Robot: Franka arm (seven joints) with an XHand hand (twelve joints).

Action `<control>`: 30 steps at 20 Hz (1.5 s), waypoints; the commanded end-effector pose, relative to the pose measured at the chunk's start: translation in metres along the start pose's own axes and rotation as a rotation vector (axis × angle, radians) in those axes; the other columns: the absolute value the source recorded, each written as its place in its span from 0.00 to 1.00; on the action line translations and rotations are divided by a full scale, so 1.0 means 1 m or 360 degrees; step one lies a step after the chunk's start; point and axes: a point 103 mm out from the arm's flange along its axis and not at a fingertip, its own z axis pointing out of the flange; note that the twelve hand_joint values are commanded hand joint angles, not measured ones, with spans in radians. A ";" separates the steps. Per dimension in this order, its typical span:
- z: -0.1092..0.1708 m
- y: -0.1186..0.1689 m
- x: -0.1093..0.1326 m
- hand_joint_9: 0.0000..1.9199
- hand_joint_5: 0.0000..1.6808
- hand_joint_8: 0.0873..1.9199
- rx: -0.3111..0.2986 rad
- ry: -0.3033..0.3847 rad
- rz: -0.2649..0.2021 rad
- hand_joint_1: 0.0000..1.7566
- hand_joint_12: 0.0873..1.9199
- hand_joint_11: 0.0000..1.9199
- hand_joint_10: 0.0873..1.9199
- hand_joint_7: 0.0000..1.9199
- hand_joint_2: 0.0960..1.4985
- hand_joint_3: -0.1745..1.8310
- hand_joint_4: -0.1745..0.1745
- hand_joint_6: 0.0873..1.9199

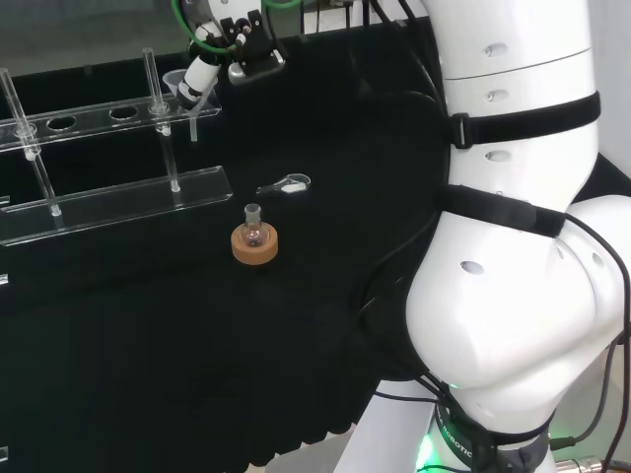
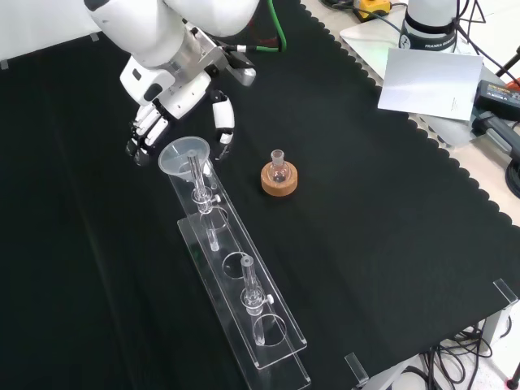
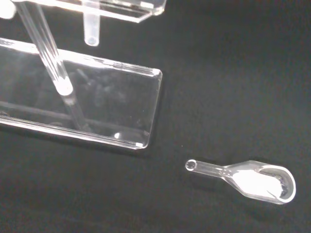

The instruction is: Pick up the funnel from the transparent funnel stand.

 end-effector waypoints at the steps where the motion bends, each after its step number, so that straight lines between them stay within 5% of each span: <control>1: -0.005 -0.003 0.001 0.02 0.02 0.07 0.0007 0.0002 -0.0040 0.24 0.76 0.19 0.42 0.00 0.38 0.31 0.54 0.00; 12: -0.006 0.007 0.011 0.10 0.02 0.19 0.0195 -0.0067 -0.0075 0.24 0.76 0.19 0.41 0.00 0.39 0.29 0.53 0.00; 23: 0.000 0.011 0.017 0.24 0.09 0.33 0.0211 -0.0160 -0.0058 0.26 0.75 0.21 0.33 0.08 0.41 0.29 0.48 0.00; 26: -0.005 0.007 0.018 0.31 0.15 0.33 0.0037 -0.0202 -0.0019 0.27 0.74 0.22 0.30 0.16 0.42 0.30 0.44 0.00; 30: -0.016 -0.004 0.020 0.42 0.28 0.33 -0.0313 -0.0287 0.0054 0.32 0.69 0.28 0.25 0.30 0.46 0.32 0.41 0.00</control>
